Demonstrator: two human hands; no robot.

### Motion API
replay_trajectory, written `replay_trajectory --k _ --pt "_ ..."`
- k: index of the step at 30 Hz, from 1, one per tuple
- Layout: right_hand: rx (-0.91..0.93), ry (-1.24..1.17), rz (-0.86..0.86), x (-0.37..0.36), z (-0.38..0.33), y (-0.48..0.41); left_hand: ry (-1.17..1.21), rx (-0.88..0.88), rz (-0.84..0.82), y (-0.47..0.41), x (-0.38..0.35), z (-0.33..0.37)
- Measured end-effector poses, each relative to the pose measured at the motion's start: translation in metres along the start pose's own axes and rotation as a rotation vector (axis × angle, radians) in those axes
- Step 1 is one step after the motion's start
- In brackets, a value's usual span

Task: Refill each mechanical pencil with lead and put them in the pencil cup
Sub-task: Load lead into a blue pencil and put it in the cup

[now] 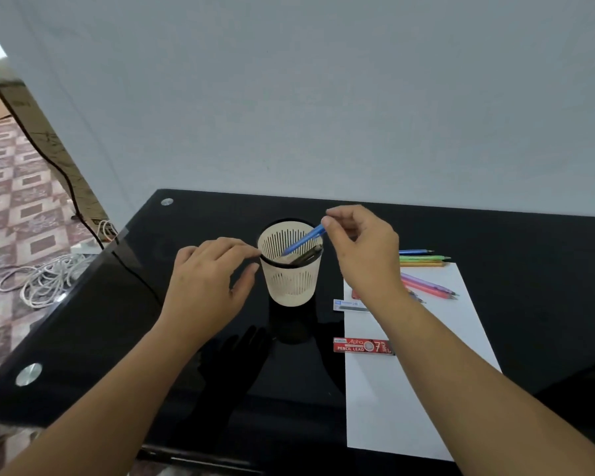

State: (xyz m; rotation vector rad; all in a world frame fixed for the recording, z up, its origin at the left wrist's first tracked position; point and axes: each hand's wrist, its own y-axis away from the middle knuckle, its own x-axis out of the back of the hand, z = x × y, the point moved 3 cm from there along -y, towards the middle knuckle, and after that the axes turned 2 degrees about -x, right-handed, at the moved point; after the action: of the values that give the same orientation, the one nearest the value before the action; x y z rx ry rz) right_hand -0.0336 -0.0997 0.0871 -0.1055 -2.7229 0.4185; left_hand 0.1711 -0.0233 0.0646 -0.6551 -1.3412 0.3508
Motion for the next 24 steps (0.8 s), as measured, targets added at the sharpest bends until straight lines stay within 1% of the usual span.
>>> replay_trajectory --k 7,12,18,21,24 --pt "-0.016 0.196 -0.074 -0.013 0.007 0.0 0.044 0.039 0.018 0.004 -0.001 0.002" --pt "-0.021 0.204 -0.076 -0.01 0.008 0.004 0.036 0.062 0.022 0.005 0.0 0.007" --pt "-0.002 0.242 -0.047 0.02 0.016 0.008 0.051 0.029 0.071 -0.004 0.005 0.029" --pt "0.048 0.362 -0.003 0.045 0.027 0.014 0.059 -0.015 0.093 -0.011 0.003 0.05" --pt "0.006 0.512 0.0 0.071 0.043 0.021 0.071 -0.075 0.114 -0.016 -0.004 0.077"
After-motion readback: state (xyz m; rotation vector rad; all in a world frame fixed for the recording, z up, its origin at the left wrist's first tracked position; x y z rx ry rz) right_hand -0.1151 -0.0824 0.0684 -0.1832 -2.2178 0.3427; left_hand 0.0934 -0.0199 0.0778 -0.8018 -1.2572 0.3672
